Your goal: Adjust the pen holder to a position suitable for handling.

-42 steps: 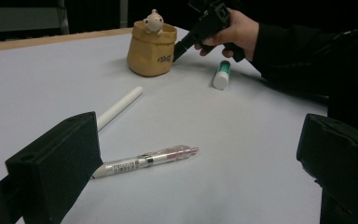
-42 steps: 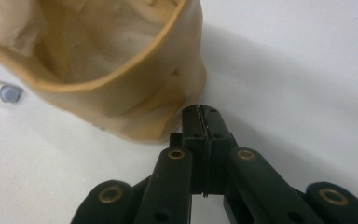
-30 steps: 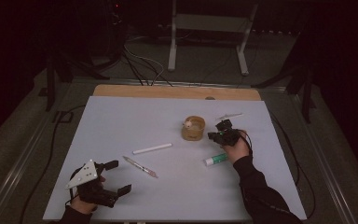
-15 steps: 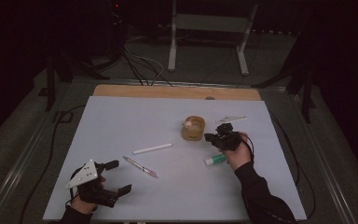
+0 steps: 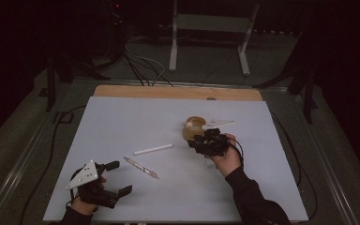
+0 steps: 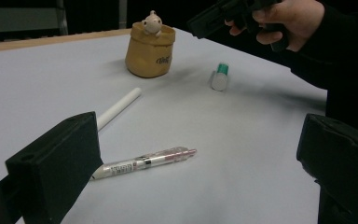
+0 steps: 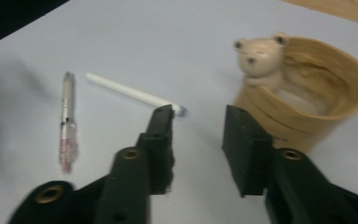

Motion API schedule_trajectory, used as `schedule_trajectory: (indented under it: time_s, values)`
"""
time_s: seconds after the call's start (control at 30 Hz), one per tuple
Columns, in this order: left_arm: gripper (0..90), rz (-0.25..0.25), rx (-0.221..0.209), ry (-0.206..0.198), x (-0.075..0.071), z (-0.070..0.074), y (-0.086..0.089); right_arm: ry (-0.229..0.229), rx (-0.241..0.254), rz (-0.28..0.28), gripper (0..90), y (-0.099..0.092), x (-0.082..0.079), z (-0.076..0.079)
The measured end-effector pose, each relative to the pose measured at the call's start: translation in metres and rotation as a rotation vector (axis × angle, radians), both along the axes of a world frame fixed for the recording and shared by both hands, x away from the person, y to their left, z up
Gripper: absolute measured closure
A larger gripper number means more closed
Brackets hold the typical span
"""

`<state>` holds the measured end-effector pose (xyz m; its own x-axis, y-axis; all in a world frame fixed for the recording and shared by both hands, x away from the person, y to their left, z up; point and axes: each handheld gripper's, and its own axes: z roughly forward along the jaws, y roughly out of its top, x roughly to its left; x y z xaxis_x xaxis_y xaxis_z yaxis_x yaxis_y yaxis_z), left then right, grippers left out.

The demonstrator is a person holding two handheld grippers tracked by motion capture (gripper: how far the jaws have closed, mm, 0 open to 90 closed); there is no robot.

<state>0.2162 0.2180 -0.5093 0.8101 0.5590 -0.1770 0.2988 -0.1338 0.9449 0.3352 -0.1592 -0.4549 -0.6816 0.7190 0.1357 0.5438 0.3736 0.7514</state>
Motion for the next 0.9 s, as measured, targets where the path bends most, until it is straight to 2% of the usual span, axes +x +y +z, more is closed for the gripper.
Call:
schedule_trajectory:
  time_s: [0.13,0.3,0.43,0.6,0.67,0.8,0.9]
  values:
    - [0.3,0.0,0.0,0.001,0.0,0.0,0.0,-0.035,-0.017,0.02,47.8,0.016,-0.007,0.001]
    - [0.3,0.004,-0.003,-0.002,-0.001,0.0,0.001,-0.046,-0.017,0.034,40.8,0.031,-0.012,0.0]
    - [0.3,0.005,-0.006,-0.005,-0.001,0.001,0.0,-0.036,-0.007,0.054,32.1,0.044,-0.016,-0.002]
    - [0.3,0.006,-0.01,-0.009,-0.001,0.001,0.001,-0.023,-0.005,0.097,15.2,0.058,-0.02,-0.007]
    - [0.3,0.007,-0.016,-0.013,-0.002,0.002,0.002,-0.008,0.005,0.106,14.2,0.063,-0.021,-0.011]
    - [0.3,0.009,-0.021,-0.014,-0.002,0.002,0.002,0.004,-0.008,0.089,13.2,0.073,-0.025,-0.02]
    - [0.3,0.008,-0.02,-0.016,-0.003,0.003,0.002,0.021,-0.022,0.147,10.0,0.082,-0.03,-0.027]
